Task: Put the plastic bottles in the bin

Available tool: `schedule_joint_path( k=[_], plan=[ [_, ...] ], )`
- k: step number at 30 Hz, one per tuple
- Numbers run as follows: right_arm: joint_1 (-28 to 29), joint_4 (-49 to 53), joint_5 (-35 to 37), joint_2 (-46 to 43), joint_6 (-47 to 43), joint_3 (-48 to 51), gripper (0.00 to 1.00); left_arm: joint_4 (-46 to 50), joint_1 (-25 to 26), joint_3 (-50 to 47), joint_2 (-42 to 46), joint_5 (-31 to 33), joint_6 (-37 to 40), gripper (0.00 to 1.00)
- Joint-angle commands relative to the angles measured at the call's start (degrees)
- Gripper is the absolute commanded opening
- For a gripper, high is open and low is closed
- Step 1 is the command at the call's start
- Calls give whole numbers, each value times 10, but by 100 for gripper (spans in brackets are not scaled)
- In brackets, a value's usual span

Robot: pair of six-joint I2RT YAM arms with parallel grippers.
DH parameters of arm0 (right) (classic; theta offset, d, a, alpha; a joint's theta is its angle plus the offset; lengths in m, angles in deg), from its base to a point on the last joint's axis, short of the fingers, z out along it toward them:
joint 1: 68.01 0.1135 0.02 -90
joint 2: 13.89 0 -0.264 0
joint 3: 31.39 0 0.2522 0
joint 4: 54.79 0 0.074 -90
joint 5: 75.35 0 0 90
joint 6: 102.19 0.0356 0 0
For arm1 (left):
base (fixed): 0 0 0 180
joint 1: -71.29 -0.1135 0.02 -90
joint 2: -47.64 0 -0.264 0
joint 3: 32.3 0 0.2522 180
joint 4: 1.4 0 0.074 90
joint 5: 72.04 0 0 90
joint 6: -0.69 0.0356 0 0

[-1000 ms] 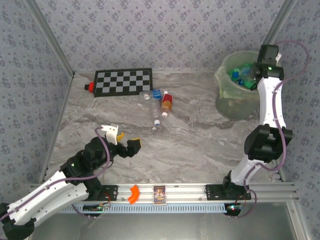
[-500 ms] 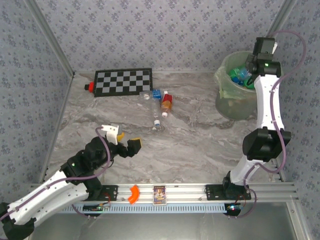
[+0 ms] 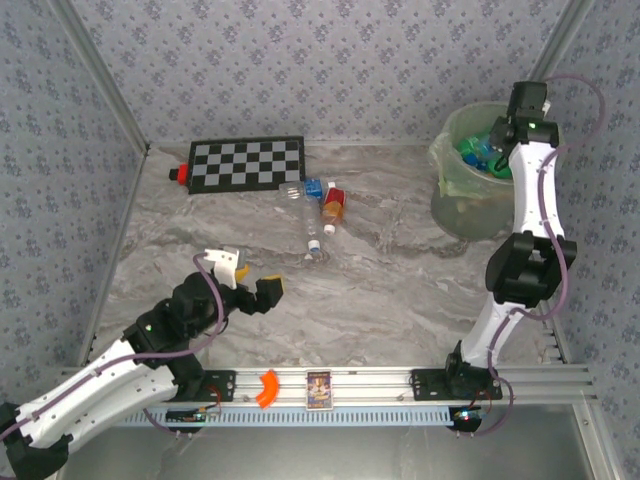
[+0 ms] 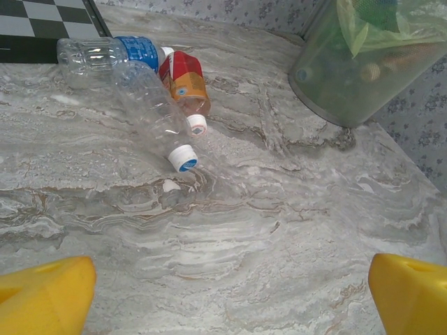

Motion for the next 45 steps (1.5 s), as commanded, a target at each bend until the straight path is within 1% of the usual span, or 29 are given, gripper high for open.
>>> schedule_joint_path(
  k=[1, 6, 8, 12, 16, 21, 24, 26, 28, 32, 34, 35, 36, 38, 42, 45],
  plan=[
    [0, -12, -70, 15, 12, -23, 30, -5, 2, 17, -1, 14, 10, 100],
    [0, -28, -153, 23, 17, -22, 31, -3, 2, 21, -2, 18, 11, 100],
    [-1, -26, -158, 17, 17, -21, 31, -1, 2, 25, -6, 19, 12, 100],
    [-1, -34, -141, -15, 13, -2, 34, -10, 2, 27, -16, 18, 14, 100],
    [-1, -39, -108, -64, 15, 24, 39, -22, 2, 31, -33, 11, 14, 100],
    [7, -93, -104, -155, 26, 99, 47, -41, 2, 37, -57, 2, 14, 100],
    [22, -104, -104, -203, 31, 140, 48, -51, 1, 40, -77, -1, 12, 100],
    [38, -104, -101, -232, 32, 163, 54, -56, 2, 44, -92, 3, 11, 100],
    [56, -127, -103, -262, 33, 193, 59, -58, 1, 50, -106, 11, 12, 100],
    [106, -153, -88, -326, 25, 259, 74, -63, -5, 60, -138, 35, 13, 100],
    [132, -167, -84, -356, 27, 295, 80, -67, -12, 62, -154, 49, 9, 100],
    [145, -174, -82, -370, 32, 313, 85, -71, -15, 62, -162, 53, 8, 100],
    [154, -181, -87, -382, 38, 328, 98, -75, -23, 62, -170, 56, 6, 100],
    [180, -197, -94, -404, 47, 361, 100, -83, -44, 61, -188, 49, -3, 100],
    [238, -225, -85, -438, 49, 422, 100, -97, -85, 68, -230, 15, -21, 100],
    [288, -256, -87, -461, 58, 475, 100, -98, -99, 84, -274, 0, -38, 97]
  ],
)
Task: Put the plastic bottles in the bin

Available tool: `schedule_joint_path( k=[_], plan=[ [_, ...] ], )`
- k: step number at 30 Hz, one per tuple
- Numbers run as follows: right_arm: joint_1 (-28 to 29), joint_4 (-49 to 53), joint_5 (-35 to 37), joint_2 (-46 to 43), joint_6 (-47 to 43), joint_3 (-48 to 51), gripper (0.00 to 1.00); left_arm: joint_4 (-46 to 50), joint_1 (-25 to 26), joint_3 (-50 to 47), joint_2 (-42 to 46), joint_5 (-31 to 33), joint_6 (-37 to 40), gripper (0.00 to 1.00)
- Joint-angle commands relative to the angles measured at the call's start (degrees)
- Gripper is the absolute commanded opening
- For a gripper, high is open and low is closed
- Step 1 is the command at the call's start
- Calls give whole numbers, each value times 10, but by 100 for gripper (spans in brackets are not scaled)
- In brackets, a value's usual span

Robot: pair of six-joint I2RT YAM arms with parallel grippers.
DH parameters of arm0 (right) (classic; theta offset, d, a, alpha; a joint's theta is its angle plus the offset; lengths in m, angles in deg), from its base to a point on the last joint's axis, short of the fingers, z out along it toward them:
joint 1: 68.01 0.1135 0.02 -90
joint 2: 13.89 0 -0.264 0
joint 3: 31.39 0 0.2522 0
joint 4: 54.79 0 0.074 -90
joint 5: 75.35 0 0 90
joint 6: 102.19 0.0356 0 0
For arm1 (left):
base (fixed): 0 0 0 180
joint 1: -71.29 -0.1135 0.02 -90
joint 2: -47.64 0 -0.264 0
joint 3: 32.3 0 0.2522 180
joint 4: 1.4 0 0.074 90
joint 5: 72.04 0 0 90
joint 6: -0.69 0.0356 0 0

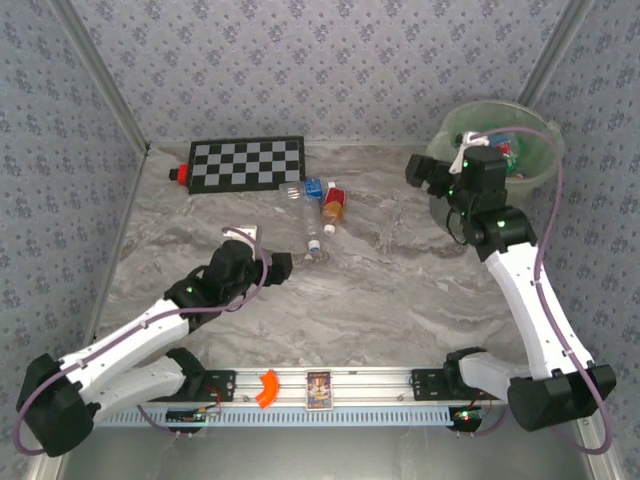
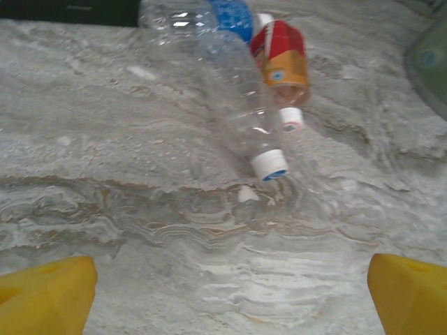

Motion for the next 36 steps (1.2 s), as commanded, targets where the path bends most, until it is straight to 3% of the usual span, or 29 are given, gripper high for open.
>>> schedule_joint_path(
  k=[1, 7, 12, 19, 26, 36],
  plan=[
    [52, -59, 8, -28, 17, 58, 100, -25, -13, 37, -42, -29, -26, 96],
    [156, -149, 43, -59, -5, 172, 100, -37, -14, 70, -135, -46, -61, 89],
    [189, -219, 28, -74, -25, 257, 100, -53, -14, 99, -198, -50, -75, 85],
    [192, -313, 6, -94, -57, 350, 100, -101, -14, 121, -267, -53, -94, 82],
    [180, -355, -15, -137, -34, 409, 100, -131, -10, 159, -352, -54, -98, 70],
    [167, -351, -18, -139, -15, 415, 100, -154, -5, 212, -449, -60, -105, 65]
  ],
)
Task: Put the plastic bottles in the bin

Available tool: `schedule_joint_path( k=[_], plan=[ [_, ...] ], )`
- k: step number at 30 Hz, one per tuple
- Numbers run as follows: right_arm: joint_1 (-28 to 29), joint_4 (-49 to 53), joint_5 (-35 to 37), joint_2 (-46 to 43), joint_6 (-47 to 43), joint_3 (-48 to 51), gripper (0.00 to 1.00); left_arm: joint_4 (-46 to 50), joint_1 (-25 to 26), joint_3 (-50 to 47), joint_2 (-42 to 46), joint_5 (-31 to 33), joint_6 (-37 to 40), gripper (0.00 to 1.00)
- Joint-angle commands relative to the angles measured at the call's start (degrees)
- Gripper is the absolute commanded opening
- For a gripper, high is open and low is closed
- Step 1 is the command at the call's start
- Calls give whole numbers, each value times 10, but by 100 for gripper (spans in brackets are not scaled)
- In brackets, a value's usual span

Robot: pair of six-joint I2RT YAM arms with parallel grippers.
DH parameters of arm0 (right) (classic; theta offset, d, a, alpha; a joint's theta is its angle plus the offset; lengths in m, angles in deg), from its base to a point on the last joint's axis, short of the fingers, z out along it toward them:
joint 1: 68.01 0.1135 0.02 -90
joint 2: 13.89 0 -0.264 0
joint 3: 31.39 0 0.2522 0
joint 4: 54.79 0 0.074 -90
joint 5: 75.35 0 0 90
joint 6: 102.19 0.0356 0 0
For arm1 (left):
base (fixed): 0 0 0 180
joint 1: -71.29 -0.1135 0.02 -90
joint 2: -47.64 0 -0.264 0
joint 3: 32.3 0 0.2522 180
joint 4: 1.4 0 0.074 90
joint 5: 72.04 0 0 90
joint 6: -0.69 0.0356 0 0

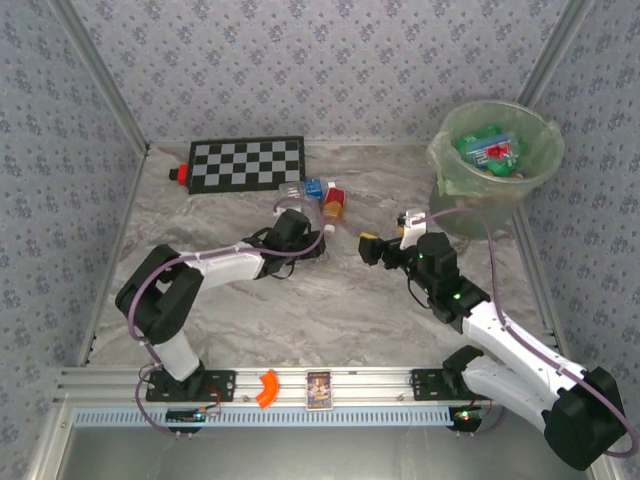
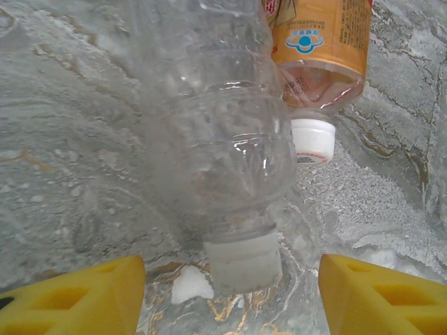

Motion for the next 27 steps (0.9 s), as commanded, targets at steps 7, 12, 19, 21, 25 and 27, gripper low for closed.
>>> schedule_joint_path(
  k=[7, 12, 19, 21, 25, 27],
  plan=[
    [-16, -19, -8, -3, 21, 9, 100, -26, 4, 26, -52, -15, -10, 62],
    [-17, -21, -17, 5, 29, 8, 100, -31, 4, 27, -67, -24, -9, 59],
    [-18, -10, -14, -3, 25, 6, 100, -32, 3, 35, -78, -25, -5, 50],
    [-18, -4, -7, -12, 23, 4, 100, -29, 2, 38, -78, -24, -2, 48],
    [-18, -13, -8, -20, 26, 11, 100, -29, 1, 37, -75, -19, -6, 43],
    [-19, -13, -10, -17, 27, 11, 100, -31, 1, 30, -68, -17, -10, 33]
  ],
)
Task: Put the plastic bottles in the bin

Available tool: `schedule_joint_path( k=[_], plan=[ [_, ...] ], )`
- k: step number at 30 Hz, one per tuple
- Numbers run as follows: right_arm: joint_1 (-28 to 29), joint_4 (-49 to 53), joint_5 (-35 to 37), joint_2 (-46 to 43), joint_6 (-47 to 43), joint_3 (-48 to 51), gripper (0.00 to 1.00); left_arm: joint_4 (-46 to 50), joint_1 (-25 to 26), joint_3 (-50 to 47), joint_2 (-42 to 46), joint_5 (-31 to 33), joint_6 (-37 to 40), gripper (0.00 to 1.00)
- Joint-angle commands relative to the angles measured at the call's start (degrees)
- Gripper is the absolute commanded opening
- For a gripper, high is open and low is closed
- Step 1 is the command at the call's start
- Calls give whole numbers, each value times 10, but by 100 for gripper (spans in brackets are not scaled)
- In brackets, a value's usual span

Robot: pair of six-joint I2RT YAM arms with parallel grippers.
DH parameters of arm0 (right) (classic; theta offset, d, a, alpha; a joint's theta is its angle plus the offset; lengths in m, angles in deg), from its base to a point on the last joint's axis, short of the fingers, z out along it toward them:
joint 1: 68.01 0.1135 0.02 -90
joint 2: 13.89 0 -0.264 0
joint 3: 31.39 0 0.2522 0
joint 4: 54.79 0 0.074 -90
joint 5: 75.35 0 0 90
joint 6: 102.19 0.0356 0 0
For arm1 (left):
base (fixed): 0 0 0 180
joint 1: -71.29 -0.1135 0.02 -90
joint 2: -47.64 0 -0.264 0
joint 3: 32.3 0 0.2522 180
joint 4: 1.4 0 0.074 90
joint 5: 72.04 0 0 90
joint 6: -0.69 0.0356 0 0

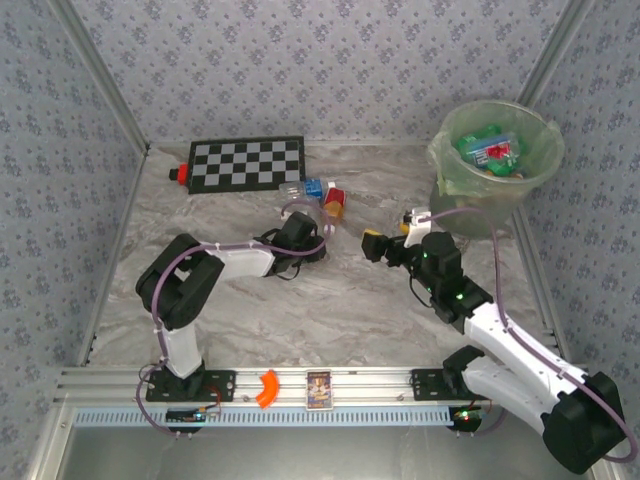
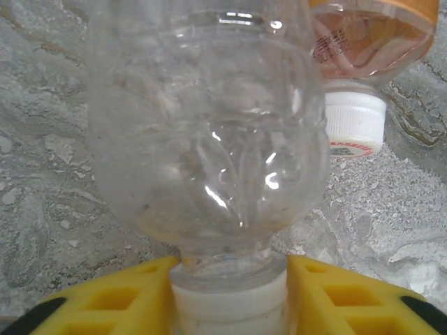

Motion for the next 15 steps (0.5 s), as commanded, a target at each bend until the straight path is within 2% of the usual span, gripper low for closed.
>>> schedule_joint_path(
  k=[1, 15],
  plan=[
    [-2, -9, -3, -3, 6, 10, 100, -10, 1, 6, 10, 3, -3, 32],
    [-3, 3, -3, 45, 29, -9, 100, 20, 31, -85, 161, 45, 5, 31]
  ],
)
